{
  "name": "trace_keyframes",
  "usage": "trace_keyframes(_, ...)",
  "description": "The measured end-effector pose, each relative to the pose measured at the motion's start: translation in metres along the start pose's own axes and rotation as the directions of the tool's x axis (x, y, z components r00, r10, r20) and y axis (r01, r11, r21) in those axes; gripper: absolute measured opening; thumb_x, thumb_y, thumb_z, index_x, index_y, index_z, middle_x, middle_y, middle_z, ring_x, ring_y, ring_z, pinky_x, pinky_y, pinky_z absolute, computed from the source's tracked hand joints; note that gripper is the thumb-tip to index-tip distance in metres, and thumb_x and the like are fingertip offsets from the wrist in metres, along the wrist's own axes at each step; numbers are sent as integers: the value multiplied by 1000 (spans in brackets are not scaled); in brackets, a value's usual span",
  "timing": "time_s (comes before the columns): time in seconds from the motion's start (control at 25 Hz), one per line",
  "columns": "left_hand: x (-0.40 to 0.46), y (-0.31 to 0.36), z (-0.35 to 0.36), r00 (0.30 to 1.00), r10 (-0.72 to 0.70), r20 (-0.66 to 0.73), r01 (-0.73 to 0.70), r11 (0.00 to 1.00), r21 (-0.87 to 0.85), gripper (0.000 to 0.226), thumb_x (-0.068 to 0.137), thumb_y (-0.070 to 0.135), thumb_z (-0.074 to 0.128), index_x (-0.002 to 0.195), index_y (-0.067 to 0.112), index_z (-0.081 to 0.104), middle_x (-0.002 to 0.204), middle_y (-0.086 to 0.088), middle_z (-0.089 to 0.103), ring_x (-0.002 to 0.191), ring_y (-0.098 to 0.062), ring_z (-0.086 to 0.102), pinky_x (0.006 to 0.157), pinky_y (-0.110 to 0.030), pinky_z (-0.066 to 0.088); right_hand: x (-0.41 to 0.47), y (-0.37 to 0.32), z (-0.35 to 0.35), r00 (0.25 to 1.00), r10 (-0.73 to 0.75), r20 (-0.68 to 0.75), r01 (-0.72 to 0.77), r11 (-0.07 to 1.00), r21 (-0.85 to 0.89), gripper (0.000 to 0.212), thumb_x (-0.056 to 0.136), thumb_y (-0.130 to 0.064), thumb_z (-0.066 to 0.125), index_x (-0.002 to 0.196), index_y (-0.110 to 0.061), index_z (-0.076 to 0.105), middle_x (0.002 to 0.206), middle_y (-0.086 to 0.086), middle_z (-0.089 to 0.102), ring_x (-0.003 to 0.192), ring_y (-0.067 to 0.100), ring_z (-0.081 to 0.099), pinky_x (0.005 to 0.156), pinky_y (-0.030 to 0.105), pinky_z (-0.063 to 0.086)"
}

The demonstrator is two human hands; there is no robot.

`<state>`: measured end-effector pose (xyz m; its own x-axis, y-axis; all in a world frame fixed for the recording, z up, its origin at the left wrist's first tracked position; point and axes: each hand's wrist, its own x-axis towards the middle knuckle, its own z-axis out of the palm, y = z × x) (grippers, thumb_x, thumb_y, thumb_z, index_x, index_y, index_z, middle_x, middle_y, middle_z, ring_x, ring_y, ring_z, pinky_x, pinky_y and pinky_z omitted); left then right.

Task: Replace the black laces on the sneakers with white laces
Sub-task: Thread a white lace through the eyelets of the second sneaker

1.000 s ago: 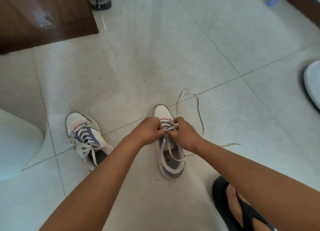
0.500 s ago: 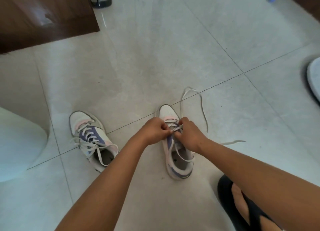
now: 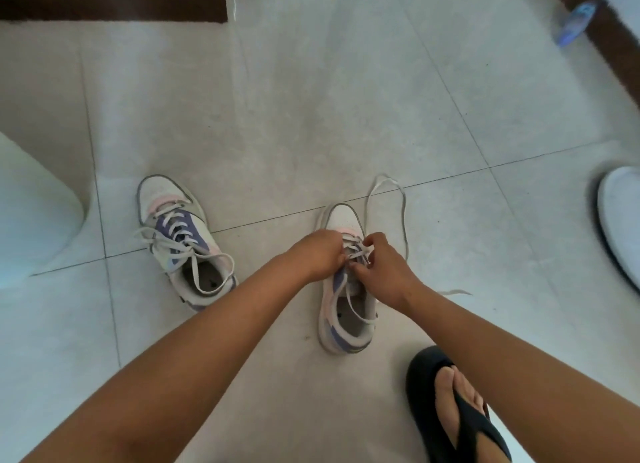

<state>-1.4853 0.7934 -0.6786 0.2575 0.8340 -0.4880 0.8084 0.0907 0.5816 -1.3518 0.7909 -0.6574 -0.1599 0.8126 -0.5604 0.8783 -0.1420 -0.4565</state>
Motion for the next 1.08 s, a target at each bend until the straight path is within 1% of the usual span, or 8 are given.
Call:
trace_keyframes(0.12,1,10,3,1000,21,-16,-18,988,152,8,90,5,49,93,3,56,95,-12,56,89,-26,58,69,-30,40,-5,-3,0,998,-1,62,12,984,-178,37,92,-24,55,119,-9,34,86,7,50,73,21,50,60,28,37)
trace_keyframes(0.2,-1,4,15,970,157,-183,-95,946,309,23,86,-1,53,109,2,53,104,-13,57,90,-27,62,66,-31,44,-6,-5,0,997,-29,69,49,951,-307,32,92,-18,50,117,-7,33,83,8,50,72,25,49,61,32,36)
trace_keyframes(0.32,-5,-26,32,735,498,-460,-295,845,446,23,67,-7,62,82,5,49,67,-10,55,43,-22,53,35,-21,29,-4,-8,-2,994,-85,70,105,920,-377,22,91,-12,46,109,-10,33,82,12,51,72,30,49,62,34,36)
trace_keyframes(0.4,-7,-41,41,653,547,-524,-351,831,431,18,75,0,50,81,11,38,62,-9,52,39,-22,47,34,-20,26,-2,-8,-3,991,-117,69,135,906,-402,18,91,-12,46,104,-12,33,86,14,52,74,30,49,63,34,37)
trace_keyframes(0.52,-19,-37,51,703,297,-646,-357,933,40,6,87,13,53,85,8,50,70,-5,57,51,-21,52,43,-28,43,-4,-7,2,979,-202,23,192,879,-436,18,95,-23,46,109,-10,44,105,13,50,80,28,48,69,35,42)
trace_keyframes(0.64,-42,-30,53,861,-39,-506,-193,898,-396,19,94,26,53,106,11,50,73,6,52,61,-13,51,58,-24,40,-8,-3,10,976,-214,-31,180,883,-433,25,96,-32,45,108,-13,56,117,9,40,99,27,48,80,37,47)
trace_keyframes(0.84,-58,-9,74,970,-157,-188,128,979,-159,74,94,39,43,148,9,3,109,-12,64,94,-32,63,74,-35,47,-1,-10,21,996,-86,2,78,889,-452,30,94,-30,48,114,-13,61,138,8,24,126,27,28,97,40,40)
trace_keyframes(1.08,-46,9,79,912,-407,-53,383,892,-241,72,97,27,35,148,1,-10,114,-15,63,97,-31,62,76,-34,45,2,-3,17,966,-254,-43,196,834,-515,23,93,-19,51,106,-6,65,145,13,24,130,33,27,96,36,32)
